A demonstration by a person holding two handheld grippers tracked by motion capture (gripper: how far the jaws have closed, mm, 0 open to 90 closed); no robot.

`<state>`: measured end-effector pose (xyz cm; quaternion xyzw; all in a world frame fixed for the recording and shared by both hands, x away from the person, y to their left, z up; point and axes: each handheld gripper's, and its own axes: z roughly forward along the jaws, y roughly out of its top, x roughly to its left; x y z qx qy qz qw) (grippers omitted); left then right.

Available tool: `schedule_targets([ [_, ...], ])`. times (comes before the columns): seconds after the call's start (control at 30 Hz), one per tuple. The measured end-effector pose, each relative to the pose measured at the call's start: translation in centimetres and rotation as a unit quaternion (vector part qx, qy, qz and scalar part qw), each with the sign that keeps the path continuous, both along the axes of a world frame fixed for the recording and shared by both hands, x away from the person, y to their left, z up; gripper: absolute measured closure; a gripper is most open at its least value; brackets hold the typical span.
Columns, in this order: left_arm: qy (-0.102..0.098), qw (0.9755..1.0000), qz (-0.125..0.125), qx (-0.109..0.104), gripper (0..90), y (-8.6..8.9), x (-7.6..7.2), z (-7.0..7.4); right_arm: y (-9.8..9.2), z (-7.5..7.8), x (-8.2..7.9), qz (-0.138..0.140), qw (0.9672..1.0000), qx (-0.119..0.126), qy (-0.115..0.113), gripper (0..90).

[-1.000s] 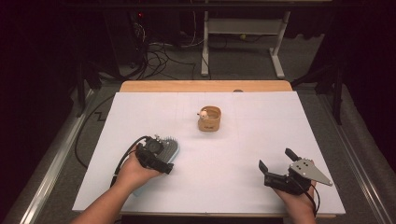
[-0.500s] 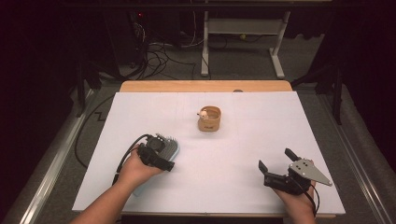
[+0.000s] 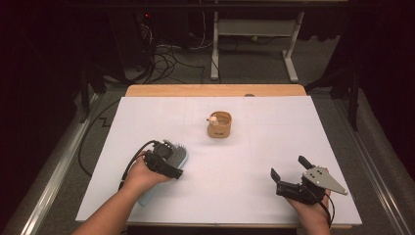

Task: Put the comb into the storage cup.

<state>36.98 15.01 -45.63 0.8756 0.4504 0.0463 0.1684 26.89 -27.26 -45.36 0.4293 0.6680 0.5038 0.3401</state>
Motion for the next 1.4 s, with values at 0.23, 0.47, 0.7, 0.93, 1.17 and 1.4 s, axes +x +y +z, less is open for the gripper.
schedule_targets([
  [0.23,0.003,1.0000,0.002,0.006,8.7,-0.22,0.09,0.00,-0.01,-0.03,0.01,0.000,1.0000,0.000,0.000,0.2],
  [0.47,0.008,0.9999,0.003,0.009,8.5,-0.31,0.20,0.00,0.04,0.03,-0.04,0.000,1.0000,0.000,-0.002,0.2],
  [0.7,0.011,0.9999,0.000,0.012,9.3,-0.33,0.27,0.06,0.06,-0.02,-0.04,-0.001,1.0000,-0.001,0.000,0.2],
  [0.93,0.012,0.9999,0.000,0.011,10.9,-0.28,0.33,0.09,0.16,-0.07,-0.02,-0.002,1.0000,-0.002,0.002,0.2],
  [1.17,0.012,0.9998,0.008,0.012,15.4,-0.33,0.38,0.26,0.18,-0.07,-0.02,-0.001,1.0000,-0.003,0.000,0.2],
  [1.4,0.009,0.9998,0.016,0.011,18.7,-0.35,0.34,0.31,0.20,-0.08,0.04,0.000,1.0000,-0.004,0.000,0.3],
])
